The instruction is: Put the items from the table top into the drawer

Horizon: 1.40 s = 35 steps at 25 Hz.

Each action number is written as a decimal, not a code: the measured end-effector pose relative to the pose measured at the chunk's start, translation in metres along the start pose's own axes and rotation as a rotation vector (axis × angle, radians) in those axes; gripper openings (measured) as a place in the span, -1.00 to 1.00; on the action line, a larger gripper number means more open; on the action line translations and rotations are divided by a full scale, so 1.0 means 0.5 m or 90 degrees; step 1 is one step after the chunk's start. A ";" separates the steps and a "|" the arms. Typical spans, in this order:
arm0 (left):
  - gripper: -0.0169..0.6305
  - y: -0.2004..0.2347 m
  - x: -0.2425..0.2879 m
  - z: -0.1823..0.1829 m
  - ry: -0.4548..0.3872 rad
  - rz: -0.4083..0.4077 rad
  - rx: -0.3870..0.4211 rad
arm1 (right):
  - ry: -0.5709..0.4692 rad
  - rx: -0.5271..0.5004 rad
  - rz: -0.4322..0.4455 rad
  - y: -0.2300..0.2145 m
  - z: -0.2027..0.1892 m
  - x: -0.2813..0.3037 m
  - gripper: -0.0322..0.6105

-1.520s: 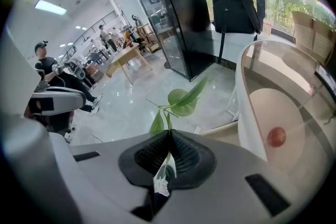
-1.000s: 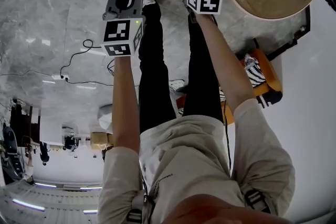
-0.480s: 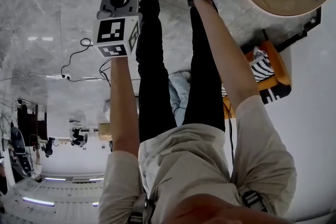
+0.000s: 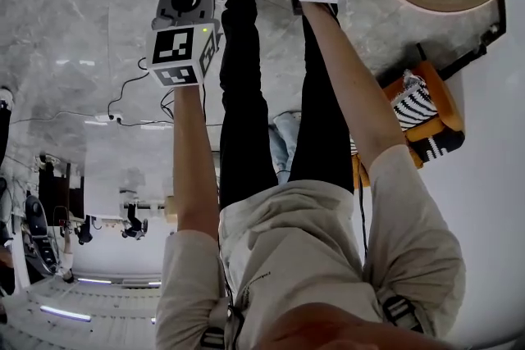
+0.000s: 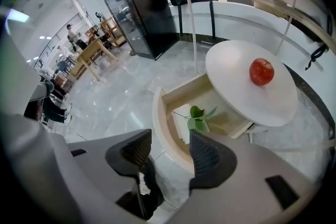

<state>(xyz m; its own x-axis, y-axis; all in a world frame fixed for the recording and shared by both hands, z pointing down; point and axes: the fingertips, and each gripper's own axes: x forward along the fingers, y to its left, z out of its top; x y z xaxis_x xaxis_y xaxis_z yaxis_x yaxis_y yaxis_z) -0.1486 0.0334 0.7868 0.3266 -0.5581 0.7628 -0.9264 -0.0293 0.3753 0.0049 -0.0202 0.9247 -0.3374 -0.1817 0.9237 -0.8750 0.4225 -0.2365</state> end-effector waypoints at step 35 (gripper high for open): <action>-0.88 -0.482 -0.767 0.443 -0.100 -0.112 0.124 | -0.267 -0.073 0.010 0.225 0.206 -1.201 -0.18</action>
<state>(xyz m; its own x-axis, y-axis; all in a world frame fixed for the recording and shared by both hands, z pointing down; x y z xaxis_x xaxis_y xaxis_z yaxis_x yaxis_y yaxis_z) -0.0920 0.0711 0.2869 0.4667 -0.6514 0.5982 -0.8814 -0.2872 0.3750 0.0733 0.0450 0.3122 -0.4835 -0.5091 0.7120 -0.8320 0.5201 -0.1931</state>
